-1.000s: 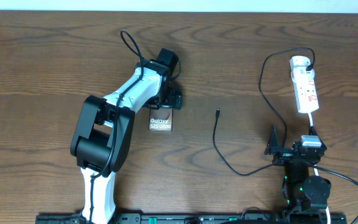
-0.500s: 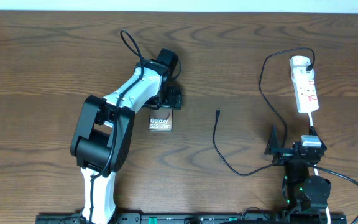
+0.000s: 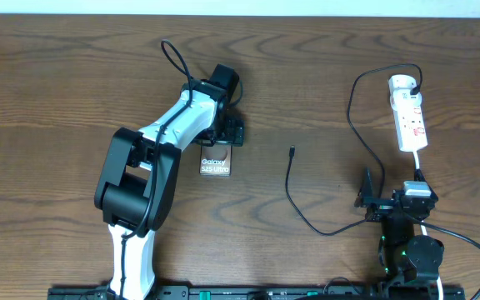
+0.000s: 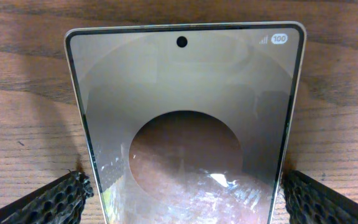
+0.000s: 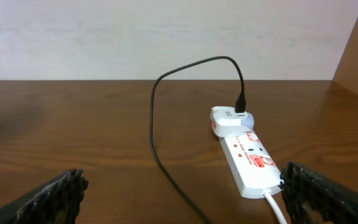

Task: Plug charger to phone and switch on socket

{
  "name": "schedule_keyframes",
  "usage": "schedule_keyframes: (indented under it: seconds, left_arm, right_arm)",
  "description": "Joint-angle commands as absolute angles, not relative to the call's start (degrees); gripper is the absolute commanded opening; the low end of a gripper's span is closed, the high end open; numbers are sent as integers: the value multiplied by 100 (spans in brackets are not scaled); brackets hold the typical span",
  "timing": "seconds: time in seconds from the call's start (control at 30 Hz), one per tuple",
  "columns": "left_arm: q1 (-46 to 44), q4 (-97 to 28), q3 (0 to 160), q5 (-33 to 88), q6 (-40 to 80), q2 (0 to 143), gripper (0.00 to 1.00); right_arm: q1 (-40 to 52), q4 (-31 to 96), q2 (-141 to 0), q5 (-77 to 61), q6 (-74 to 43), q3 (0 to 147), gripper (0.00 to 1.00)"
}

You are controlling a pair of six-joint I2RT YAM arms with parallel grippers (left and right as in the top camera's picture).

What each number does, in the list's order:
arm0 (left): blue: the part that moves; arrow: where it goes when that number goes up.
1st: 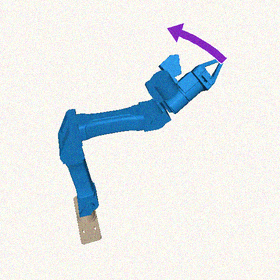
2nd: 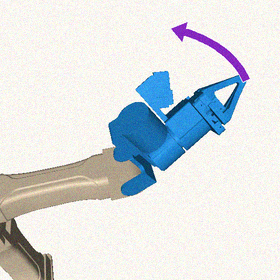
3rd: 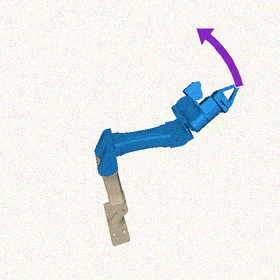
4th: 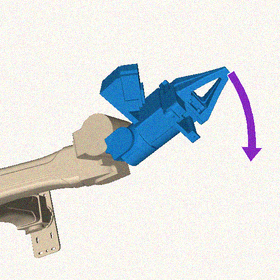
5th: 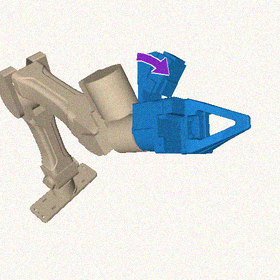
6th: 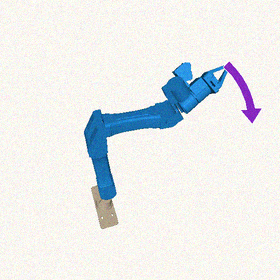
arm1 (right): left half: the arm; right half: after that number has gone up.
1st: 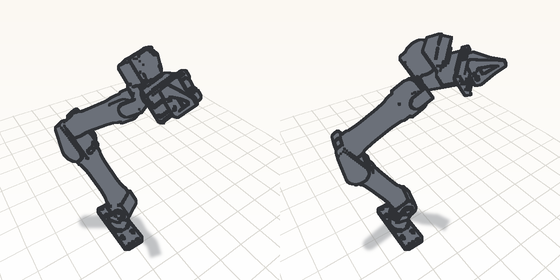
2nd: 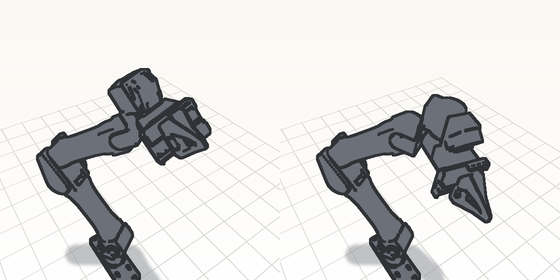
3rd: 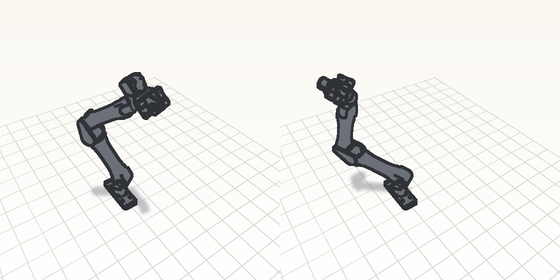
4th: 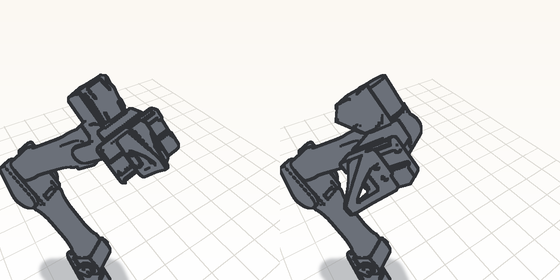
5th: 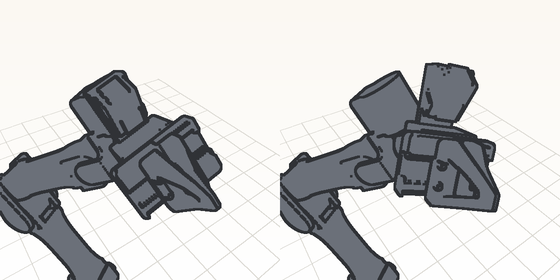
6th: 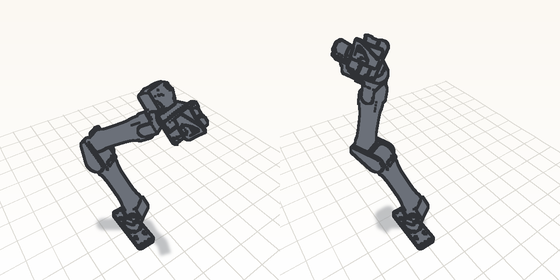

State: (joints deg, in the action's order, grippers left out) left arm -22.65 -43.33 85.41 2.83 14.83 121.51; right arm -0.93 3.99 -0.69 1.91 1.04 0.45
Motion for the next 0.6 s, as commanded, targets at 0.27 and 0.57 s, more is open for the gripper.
schedule_keyframes:
  seconds: [0.27,0.57]
  left_arm:
    - [-2259,-4311,8364,384,1518,12326,98]
    - [-2259,-4287,8361,377,1514,12361,98]
  right_arm:
    - [-64,410,-38,180,71,32,99]
    - [-64,410,-38,180,69,32,99]
